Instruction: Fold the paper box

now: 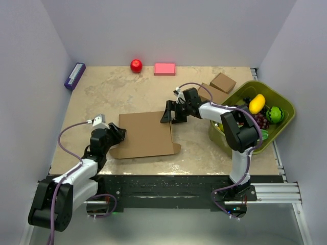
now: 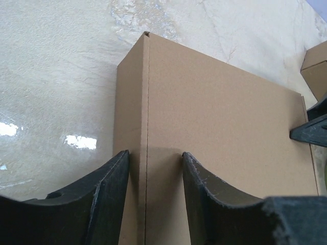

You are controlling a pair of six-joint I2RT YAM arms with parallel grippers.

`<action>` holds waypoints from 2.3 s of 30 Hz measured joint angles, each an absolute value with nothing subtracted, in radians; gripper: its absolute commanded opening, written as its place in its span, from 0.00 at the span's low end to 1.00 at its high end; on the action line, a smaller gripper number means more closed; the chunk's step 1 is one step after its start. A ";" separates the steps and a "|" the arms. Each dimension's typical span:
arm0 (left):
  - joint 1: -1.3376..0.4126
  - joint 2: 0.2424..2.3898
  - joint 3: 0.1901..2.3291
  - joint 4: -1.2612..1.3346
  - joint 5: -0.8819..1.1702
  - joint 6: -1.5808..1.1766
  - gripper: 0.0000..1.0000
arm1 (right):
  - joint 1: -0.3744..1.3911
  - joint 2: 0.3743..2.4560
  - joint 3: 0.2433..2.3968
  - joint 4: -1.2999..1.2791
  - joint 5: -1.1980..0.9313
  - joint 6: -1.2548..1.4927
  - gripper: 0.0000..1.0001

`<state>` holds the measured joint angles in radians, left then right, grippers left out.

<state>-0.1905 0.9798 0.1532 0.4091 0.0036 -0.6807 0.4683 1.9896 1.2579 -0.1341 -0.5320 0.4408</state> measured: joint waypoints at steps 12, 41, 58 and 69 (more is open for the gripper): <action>-0.179 0.965 0.161 0.377 0.054 -0.696 0.81 | 0.440 1.954 1.095 0.115 -0.616 0.551 0.18; -0.138 0.929 0.229 0.226 0.220 -0.732 0.94 | 0.360 1.930 1.049 0.143 -0.721 0.540 0.07; -0.138 0.911 0.152 0.278 0.268 -0.820 0.90 | 0.360 1.930 1.053 0.133 -0.720 0.534 0.05; -0.129 0.963 0.086 0.450 0.342 -0.880 0.82 | 0.345 1.928 1.059 0.123 -0.709 0.525 0.04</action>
<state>-0.1291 0.9634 0.0864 0.4496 0.3416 -0.8803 0.3454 1.9282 1.0592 0.1230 -0.7094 0.5255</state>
